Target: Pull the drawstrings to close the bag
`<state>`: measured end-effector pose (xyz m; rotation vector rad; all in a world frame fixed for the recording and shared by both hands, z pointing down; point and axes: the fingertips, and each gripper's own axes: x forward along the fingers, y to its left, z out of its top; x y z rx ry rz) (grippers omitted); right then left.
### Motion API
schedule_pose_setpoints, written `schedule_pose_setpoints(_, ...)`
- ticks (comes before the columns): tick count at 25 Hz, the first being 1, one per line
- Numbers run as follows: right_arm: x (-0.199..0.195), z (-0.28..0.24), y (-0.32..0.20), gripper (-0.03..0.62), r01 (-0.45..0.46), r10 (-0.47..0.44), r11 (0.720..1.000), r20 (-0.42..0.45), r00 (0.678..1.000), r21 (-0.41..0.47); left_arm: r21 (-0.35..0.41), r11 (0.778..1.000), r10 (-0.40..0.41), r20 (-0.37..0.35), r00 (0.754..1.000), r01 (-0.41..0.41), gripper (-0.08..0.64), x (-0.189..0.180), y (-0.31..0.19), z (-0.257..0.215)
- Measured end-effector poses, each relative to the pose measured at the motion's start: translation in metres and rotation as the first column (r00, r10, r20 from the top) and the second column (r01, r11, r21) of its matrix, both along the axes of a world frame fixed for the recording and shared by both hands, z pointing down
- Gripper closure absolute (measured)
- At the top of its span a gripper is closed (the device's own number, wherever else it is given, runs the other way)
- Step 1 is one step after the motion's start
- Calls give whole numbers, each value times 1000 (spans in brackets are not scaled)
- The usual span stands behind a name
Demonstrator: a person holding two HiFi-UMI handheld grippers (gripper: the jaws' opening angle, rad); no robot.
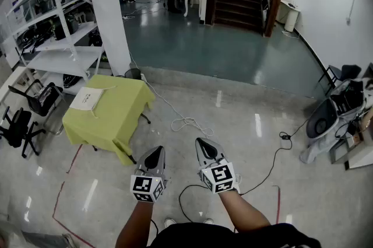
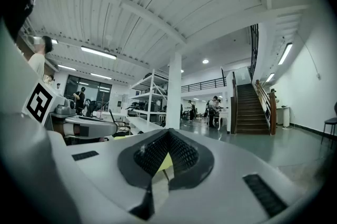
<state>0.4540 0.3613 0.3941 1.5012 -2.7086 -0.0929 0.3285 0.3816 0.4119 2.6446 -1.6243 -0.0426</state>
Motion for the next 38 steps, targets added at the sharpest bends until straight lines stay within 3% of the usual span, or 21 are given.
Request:
schedule_pose_setpoints(8,-14,14,5,600,-3,3,1000,-12,1000,-22,-20,1000,-10,12,1000,10,555,-20,4,11)
schedule_pose_setpoints(13,-32,17,11,600,13,-13,1000,34,999,-26,-28,999,-19,14,1000,19,555,-45,8,13)
schedule_pose_setpoints(24,-70,19,22,600,-11,11,999,2,1000,-31,-44,999,-12,18,1000,13,555,-98,21,23)
schedule_pose_setpoints(38,-76,29,-35,600,15,-15,999,2,1000,-46,-66,997,-33,21,999,34,555,-104,-27,34)
